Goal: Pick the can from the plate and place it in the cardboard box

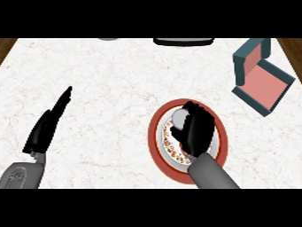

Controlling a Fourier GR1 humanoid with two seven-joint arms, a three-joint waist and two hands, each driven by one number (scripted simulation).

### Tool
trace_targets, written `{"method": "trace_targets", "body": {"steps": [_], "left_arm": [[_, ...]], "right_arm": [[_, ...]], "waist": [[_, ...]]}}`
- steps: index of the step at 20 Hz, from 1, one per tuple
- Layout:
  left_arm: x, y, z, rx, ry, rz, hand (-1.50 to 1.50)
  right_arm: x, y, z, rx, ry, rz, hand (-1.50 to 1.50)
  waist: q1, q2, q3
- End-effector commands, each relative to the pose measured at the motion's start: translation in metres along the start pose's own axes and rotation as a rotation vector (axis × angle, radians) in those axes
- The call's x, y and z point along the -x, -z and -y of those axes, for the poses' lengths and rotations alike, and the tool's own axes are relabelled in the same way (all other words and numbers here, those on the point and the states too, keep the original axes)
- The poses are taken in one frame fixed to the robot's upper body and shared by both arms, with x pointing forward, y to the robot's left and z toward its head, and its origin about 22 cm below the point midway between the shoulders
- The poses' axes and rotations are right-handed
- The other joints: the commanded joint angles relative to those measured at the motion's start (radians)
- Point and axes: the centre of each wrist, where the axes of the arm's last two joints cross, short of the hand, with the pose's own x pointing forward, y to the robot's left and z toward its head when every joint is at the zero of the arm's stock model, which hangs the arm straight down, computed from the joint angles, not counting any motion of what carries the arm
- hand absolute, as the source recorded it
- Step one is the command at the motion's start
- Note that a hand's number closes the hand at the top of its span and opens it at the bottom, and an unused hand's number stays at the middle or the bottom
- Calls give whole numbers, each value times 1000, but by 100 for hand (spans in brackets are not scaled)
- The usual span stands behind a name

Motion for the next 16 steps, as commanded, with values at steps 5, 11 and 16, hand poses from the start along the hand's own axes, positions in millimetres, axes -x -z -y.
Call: {"method": "trace_targets", "body": {"steps": [5, 11, 16], "left_arm": [[1, 1, 11, -12, -4, 3, 0], [-14, 10, 16, 43, 5, 47, 0], [-18, 15, 14, 52, 2, 65, 0]], "right_arm": [[-6, -1, 11, 179, -33, -91, 150], [-27, 80, 16, -83, -191, -204, 150], [-43, 152, 39, -226, -291, -283, 150]], "waist": [[-2, 8, 2], [61, 34, 3], [80, 42, 1]]}}
